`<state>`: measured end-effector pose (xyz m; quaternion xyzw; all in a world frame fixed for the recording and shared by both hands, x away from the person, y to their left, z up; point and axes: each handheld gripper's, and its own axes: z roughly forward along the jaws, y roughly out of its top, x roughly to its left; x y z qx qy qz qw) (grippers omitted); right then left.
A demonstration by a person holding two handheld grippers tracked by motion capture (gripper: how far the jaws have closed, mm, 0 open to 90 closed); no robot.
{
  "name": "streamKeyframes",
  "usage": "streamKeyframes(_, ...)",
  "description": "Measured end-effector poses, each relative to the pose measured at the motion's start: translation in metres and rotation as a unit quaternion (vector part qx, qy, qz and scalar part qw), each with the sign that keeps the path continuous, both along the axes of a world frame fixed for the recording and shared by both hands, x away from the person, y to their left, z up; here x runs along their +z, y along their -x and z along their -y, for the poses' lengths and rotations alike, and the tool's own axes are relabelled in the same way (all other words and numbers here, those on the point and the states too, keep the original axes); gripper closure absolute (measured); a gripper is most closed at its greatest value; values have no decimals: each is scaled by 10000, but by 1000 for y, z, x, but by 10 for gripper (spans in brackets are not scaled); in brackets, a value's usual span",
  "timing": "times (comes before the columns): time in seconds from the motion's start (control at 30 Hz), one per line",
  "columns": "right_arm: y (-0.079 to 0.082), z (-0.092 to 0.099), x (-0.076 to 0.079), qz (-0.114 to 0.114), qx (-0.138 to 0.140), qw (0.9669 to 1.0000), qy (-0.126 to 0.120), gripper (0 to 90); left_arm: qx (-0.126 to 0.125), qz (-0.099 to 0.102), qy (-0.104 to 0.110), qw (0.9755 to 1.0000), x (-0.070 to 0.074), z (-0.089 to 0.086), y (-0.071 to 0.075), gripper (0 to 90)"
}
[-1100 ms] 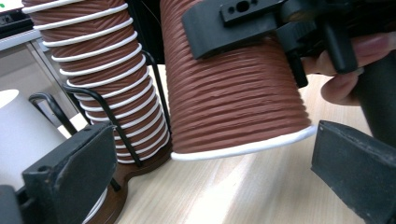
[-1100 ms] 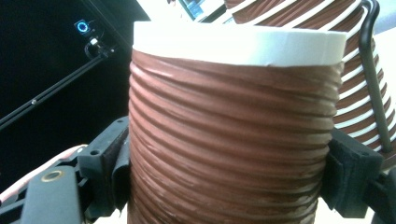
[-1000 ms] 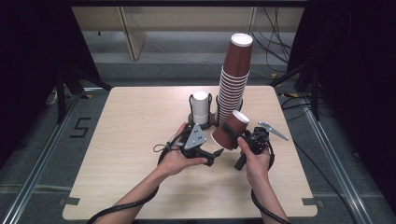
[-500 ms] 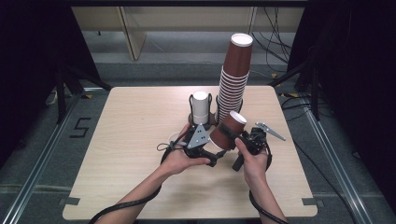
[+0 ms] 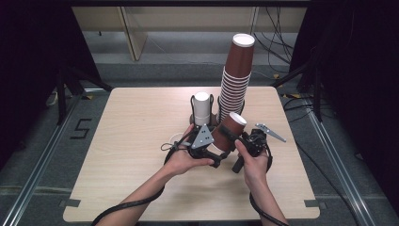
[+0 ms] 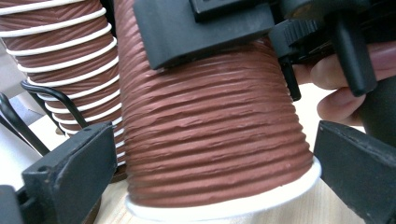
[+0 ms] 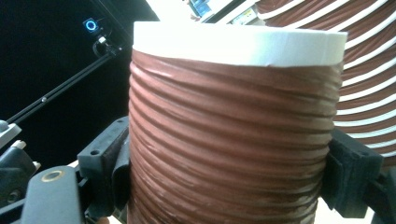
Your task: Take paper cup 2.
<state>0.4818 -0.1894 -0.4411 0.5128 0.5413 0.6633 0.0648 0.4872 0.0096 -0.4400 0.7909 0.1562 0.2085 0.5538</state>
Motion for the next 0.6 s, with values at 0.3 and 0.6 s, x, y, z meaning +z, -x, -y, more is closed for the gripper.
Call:
streamKeyframes(0.3,2,-3,0,11,53,10000,-13,184,6,-133,29,9999,0,3,0,0)
streamKeyframes(0.6,1,-4,1,-1,86,10000,-20,179,483,59,-106,9988,3,-1,1,30)
